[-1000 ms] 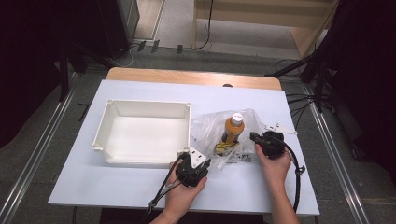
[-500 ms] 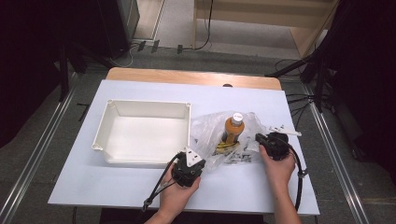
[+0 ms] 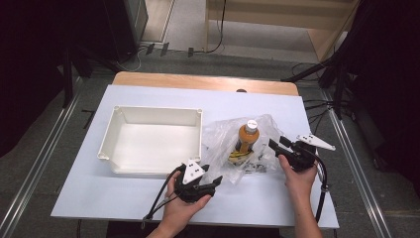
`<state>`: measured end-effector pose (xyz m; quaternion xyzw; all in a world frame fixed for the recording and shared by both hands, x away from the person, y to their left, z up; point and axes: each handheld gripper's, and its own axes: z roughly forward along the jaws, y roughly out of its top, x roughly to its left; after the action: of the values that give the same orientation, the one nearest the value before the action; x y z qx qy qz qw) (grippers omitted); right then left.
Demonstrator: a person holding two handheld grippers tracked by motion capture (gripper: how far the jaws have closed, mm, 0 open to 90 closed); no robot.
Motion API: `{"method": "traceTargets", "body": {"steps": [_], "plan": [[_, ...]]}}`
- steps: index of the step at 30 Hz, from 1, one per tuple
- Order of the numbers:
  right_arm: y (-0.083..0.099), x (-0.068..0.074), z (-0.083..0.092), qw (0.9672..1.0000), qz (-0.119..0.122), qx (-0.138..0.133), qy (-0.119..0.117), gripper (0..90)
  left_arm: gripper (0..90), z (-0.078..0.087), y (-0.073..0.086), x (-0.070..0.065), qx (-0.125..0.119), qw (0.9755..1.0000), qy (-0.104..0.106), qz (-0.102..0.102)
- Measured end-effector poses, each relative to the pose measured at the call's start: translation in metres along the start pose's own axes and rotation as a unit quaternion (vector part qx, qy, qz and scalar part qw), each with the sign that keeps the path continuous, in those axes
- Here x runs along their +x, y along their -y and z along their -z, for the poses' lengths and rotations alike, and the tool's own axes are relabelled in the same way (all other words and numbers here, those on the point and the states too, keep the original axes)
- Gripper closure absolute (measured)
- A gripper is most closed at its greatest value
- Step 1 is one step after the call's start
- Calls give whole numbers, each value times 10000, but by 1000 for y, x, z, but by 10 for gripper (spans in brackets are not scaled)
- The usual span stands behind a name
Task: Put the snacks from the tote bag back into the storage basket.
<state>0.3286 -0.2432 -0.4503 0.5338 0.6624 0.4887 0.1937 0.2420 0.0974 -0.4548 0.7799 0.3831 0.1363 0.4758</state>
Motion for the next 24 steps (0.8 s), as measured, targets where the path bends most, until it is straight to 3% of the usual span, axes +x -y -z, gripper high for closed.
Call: {"method": "traceTargets", "body": {"steps": [4, 9, 10, 12, 15, 24], "plan": [[-3, 2, 5, 10000, 25, -43, -39, 458, 382, 11, 0, 10, -102, 9998, 125, 142], [-6, 8, 7, 9997, 210, -78, -69, 419, 363, 31, 8, 23, -250, 9996, 12, 117], [-6, 10, 7, 9997, 243, -87, -45, 413, 378, 35, 11, 27, -290, 9994, 126, 104], [-8, 12, 7, 9995, 262, -135, -60, 391, 373, 39, 13, 29, -284, 9996, 91, 6], [-10, 16, 8, 9993, 291, -178, -124, 368, 326, 45, 13, 33, -385, 9990, 204, 53], [-12, 24, 3, 9987, 473, -87, -185, 339, 237, 63, 10, 53, -481, 9985, 16, 256]]}}
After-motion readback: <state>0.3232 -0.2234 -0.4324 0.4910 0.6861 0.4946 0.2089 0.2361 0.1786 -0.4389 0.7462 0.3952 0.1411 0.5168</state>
